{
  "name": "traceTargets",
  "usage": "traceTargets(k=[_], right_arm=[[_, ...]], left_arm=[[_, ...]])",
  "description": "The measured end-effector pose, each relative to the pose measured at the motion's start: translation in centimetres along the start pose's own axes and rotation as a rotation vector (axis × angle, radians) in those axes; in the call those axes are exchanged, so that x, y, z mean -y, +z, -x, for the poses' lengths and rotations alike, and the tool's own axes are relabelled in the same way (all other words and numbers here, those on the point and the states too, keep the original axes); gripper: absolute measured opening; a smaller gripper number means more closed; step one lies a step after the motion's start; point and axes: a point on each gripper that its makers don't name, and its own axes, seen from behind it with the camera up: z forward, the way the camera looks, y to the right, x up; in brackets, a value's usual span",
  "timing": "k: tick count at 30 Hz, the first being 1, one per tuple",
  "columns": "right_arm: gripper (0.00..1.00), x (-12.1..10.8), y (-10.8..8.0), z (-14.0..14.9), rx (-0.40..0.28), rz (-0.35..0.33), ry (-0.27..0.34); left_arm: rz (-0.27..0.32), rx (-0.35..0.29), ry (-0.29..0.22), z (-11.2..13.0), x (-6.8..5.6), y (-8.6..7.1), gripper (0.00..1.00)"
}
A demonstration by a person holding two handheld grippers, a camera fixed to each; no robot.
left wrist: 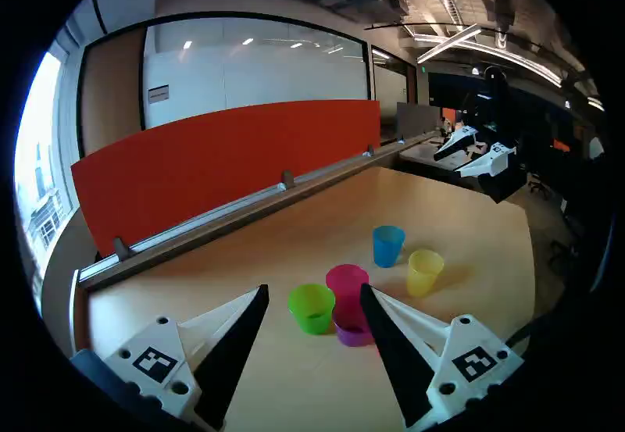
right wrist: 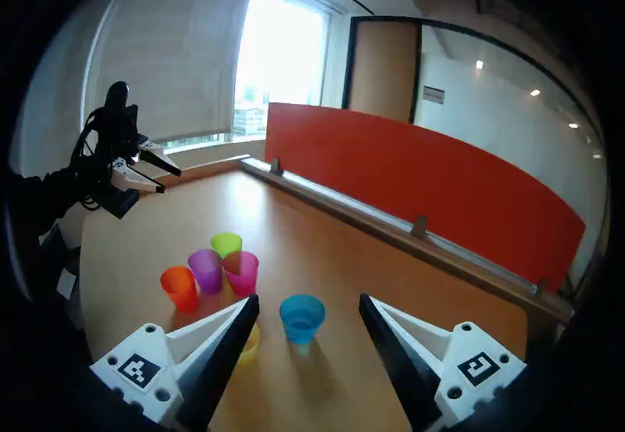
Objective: Pour water
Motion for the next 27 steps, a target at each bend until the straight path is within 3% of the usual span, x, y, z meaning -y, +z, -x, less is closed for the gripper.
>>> traceTargets(k=[27], right_arm=[[1.00, -0.9, 3.3, 3.6, 0.063, -0.032, 0.023]], left_arm=[[0.043, 0.127, 0.012, 5.9, 0.6, 4.4, 0.86]])
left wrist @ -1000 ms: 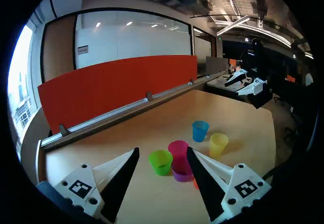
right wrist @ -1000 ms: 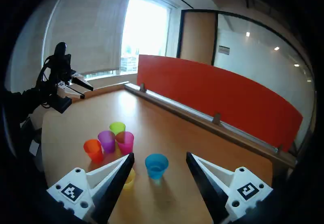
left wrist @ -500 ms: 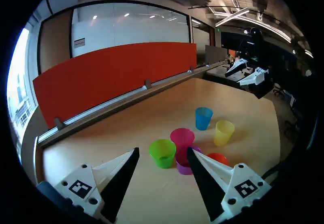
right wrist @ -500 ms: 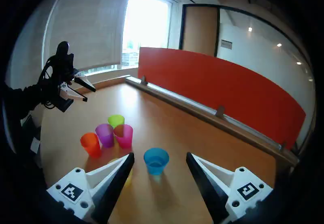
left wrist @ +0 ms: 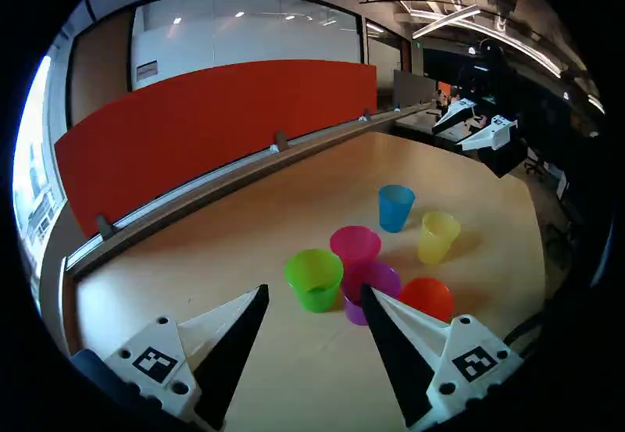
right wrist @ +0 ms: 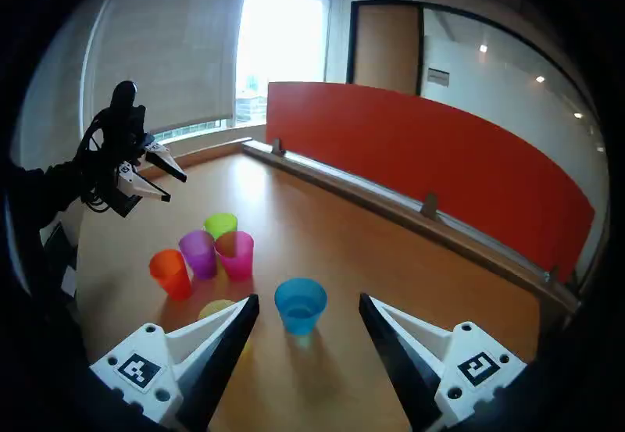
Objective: Pour water
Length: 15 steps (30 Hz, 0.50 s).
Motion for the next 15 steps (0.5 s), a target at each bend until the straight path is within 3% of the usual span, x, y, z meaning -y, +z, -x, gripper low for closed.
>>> traceTargets(k=[15], right_arm=[[1.00, -0.5, 1.8, 1.0, 0.022, -0.011, 0.010]], left_arm=[[0.011, 0.078, 0.025, 3.2, 0.6, 2.9, 0.86]])
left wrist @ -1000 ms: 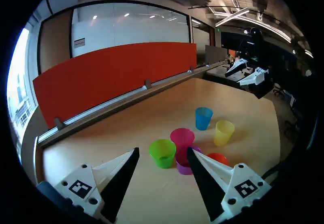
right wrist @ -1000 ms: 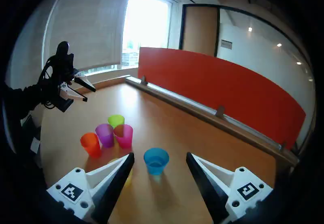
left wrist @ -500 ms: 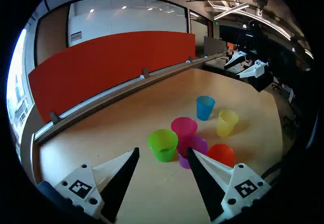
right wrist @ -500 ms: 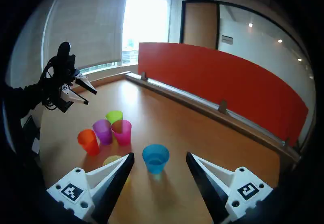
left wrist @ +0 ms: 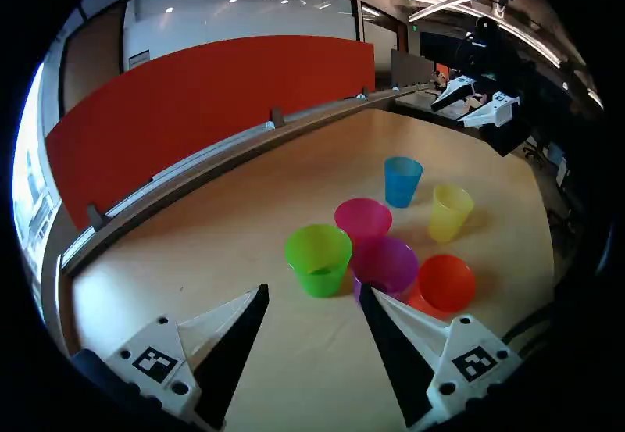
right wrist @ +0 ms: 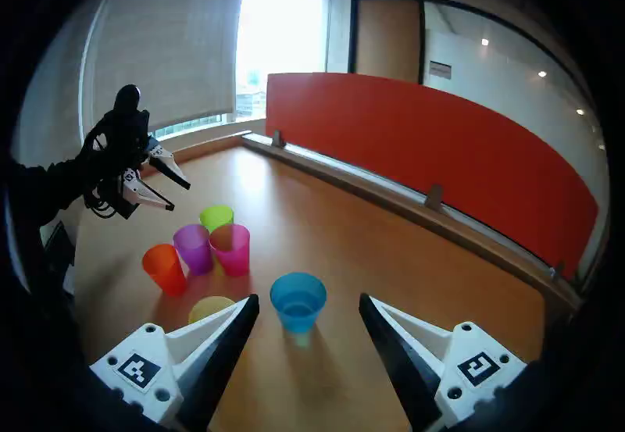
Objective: Pour water
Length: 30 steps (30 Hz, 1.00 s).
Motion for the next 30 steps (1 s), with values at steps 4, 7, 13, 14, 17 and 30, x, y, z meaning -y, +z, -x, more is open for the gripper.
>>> traceTargets(k=[4, 7, 13, 14, 17, 30], right_arm=[[1.00, -0.2, 0.4, 0.0, 0.001, -0.001, 0.006], [1.00, -0.3, 0.6, 0.1, 0.003, -0.003, 0.008], [1.00, -0.4, 1.0, 0.4, 0.010, -0.005, 0.006], [1.00, -0.4, 1.1, 0.4, 0.011, -0.006, 0.006], [1.00, -0.4, 1.4, 0.4, 0.012, -0.008, 0.006], [1.00, -0.5, 2.7, 1.4, 0.030, -0.018, -0.001]], left_arm=[[0.005, 0.017, 0.009, 0.5, 0.0, 0.7, 0.86], [0.015, 0.025, 0.008, 0.6, -0.1, 1.1, 0.86], [0.026, 0.040, 0.013, 0.9, 0.0, 2.0, 0.86], [0.028, 0.043, 0.015, 1.0, 0.0, 2.1, 0.86], [0.033, 0.051, 0.023, 1.1, -0.1, 2.5, 0.86], [0.057, 0.068, 0.036, 1.3, -0.5, 4.2, 0.86]])
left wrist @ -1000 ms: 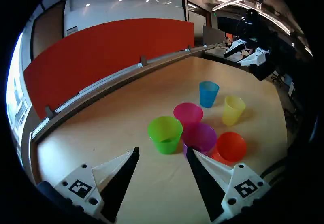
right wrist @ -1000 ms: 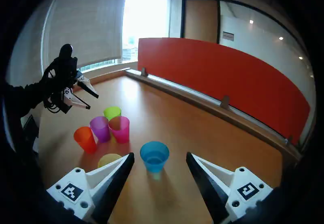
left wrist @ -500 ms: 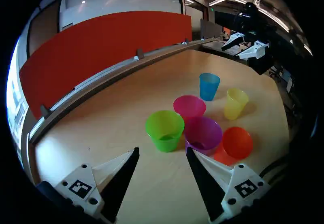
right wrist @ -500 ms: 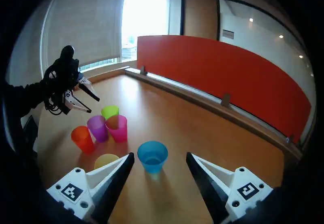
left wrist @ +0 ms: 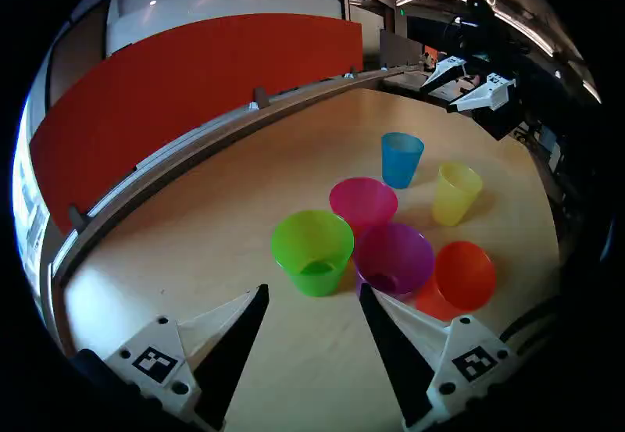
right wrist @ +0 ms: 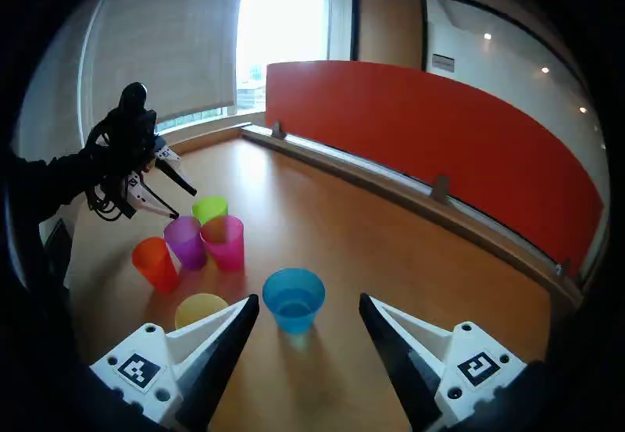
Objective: Pour water
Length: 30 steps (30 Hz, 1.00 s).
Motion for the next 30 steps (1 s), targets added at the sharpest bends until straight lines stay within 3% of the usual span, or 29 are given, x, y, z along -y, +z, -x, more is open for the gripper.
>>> traceTargets(k=[30], right_arm=[[1.00, 0.9, 2.7, 2.6, 0.048, -0.028, -0.027]], left_arm=[[0.017, 0.029, 0.026, 0.7, 0.1, 2.0, 0.86]])
